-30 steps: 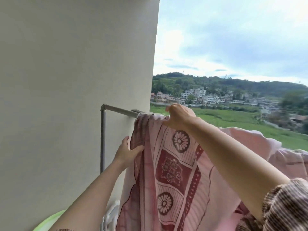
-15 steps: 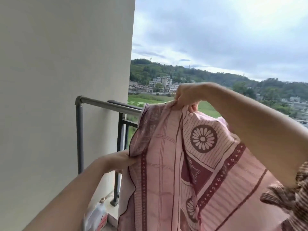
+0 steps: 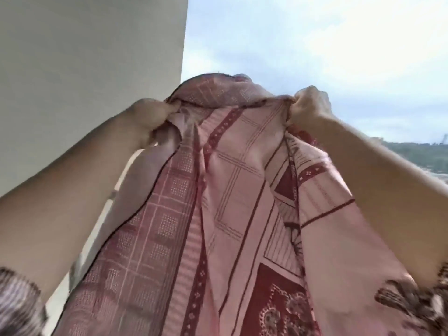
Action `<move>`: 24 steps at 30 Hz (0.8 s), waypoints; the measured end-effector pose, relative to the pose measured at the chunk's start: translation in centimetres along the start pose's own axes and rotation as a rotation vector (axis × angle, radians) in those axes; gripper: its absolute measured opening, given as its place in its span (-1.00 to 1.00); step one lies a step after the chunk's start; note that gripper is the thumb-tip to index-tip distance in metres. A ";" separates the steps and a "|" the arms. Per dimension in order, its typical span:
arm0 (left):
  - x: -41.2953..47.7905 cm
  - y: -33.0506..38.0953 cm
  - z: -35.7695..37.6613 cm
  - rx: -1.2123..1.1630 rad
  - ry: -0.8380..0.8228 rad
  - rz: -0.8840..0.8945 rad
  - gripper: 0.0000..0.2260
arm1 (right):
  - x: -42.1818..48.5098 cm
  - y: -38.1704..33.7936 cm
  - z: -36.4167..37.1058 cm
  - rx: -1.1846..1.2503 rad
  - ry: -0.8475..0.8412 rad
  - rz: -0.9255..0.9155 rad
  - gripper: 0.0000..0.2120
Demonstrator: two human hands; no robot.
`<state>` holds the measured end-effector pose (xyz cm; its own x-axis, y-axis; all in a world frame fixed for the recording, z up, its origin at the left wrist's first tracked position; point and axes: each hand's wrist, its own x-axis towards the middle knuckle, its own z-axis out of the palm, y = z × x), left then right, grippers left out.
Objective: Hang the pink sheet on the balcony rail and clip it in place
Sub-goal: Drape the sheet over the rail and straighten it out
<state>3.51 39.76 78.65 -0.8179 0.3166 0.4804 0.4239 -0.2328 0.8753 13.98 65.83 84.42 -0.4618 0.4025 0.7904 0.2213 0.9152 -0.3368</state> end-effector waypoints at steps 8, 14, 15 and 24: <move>3.7 -12.8 5.6 1.356 -0.541 -0.350 -0.27 | -4.0 5.6 4.8 -0.225 -1.315 0.179 -0.26; 0.9 -10.7 7.7 1.272 -0.574 -0.053 -0.70 | -6.6 5.7 -0.1 -0.195 -1.272 0.171 -0.42; 0.3 -9.9 8.5 1.192 -0.551 0.035 -0.73 | -7.2 5.8 -1.0 -0.199 -1.256 0.178 -0.46; -10.2 -4.7 16.5 0.593 -0.843 0.498 -0.59 | -14.2 8.3 -12.6 -0.225 -1.051 0.373 -0.54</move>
<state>16.32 52.77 70.58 -0.0816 0.8785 0.4706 0.9275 -0.1059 0.3584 33.21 67.48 76.80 -0.8028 0.5632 -0.1957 0.5961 0.7534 -0.2774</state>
